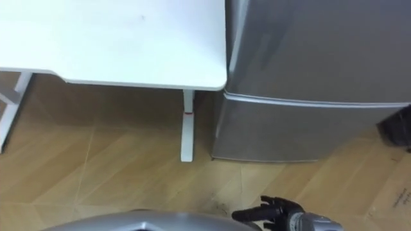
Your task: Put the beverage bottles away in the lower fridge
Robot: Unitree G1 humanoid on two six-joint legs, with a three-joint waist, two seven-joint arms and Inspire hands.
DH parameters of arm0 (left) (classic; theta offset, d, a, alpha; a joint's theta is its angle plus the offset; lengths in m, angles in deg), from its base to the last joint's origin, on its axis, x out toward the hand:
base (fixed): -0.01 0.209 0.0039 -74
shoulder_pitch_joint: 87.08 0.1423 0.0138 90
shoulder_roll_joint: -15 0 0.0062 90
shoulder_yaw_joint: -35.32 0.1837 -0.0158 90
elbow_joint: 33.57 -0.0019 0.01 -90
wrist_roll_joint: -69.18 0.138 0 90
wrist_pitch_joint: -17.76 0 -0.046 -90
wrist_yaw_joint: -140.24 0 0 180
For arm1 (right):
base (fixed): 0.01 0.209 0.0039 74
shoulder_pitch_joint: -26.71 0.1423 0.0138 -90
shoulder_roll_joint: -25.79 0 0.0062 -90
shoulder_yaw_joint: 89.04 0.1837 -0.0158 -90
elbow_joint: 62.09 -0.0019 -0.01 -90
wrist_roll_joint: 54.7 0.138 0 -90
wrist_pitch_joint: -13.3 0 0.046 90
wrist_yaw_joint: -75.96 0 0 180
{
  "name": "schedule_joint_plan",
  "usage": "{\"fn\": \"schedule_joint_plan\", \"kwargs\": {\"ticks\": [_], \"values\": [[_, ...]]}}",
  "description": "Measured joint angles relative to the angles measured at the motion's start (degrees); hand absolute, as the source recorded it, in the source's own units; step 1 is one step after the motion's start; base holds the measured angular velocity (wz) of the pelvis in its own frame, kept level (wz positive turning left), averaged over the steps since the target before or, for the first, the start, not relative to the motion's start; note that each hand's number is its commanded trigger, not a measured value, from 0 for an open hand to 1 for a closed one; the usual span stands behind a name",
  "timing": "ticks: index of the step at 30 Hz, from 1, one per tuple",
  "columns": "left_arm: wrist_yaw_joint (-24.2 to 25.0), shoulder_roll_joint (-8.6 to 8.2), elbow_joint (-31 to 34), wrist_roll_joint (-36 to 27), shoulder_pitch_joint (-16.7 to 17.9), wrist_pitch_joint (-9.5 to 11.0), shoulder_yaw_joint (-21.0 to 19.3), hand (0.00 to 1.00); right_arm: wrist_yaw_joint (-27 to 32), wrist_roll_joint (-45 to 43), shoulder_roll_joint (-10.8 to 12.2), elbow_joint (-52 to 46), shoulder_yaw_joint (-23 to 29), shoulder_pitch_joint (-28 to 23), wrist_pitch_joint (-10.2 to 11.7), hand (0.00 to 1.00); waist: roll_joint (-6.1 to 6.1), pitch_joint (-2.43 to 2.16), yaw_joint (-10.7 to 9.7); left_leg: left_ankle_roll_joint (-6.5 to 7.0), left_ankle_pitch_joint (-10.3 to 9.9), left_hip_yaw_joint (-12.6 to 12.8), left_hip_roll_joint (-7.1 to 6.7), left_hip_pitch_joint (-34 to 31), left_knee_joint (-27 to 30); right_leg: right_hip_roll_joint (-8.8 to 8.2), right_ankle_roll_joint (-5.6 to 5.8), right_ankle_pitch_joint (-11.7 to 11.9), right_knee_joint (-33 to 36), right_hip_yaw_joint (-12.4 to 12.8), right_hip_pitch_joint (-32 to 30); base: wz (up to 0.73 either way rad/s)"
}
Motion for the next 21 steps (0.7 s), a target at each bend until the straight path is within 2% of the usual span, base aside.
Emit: {"fn": "schedule_joint_plan", "kwargs": {"ticks": [1,4,8,15,21], "values": [[0.0,-0.24,-0.11,0.04,-0.09,-0.16,-0.07,0.0,0.02,1.31,0.07,0.98,0.57,-0.07,-0.04,0.0,0.15,0.13,-0.56,0.18,-0.11,-0.78,-0.19,-0.13,0.4,0.01,0.16,0.12,-0.67,0.23,0.62,0.46],[-0.03,-0.85,0.07,0.23,-0.12,-0.25,-0.68,0.0,0.35,3.6,0.35,2.47,2.82,-0.37,-0.12,0.0,0.46,0.14,-1.36,0.3,-0.19,-1.62,-0.37,-0.27,0.31,0.07,0.17,0.12,-0.92,0.8,0.87,0.2],[-0.21,-0.93,0.06,1.65,-0.14,-0.24,-2.49,0.0,0.36,3.84,0.76,3.41,5.44,-0.91,-0.06,0.0,0.79,0.28,-1.56,0.25,-0.17,-1.71,-0.28,0.56,-0.65,0.59,0.16,0.12,-2.68,1.62,2.14,0.02],[-0.46,-2.08,-0.17,2.87,0.3,-0.14,-5.12,0.0,0.3,3.4,0.81,3.61,5.53,-1.15,0.08,0.0,0.49,0.41,-1.39,-0.15,-0.03,-1.5,0.18,1.51,-1.7,1.31,0.15,0.11,-4.68,2.89,3.28,-0.01],[0.12,-2.73,-0.2,2.91,0.96,0.08,-5.14,0.0,0.3,3.34,0.94,4.02,5.01,-1.14,0.13,0.0,0.12,0.13,-1.09,-0.26,-0.02,-1.21,0.72,2.17,-1.99,1.72,0.14,0.12,-4.7,3.07,3.96,0.04]]}}
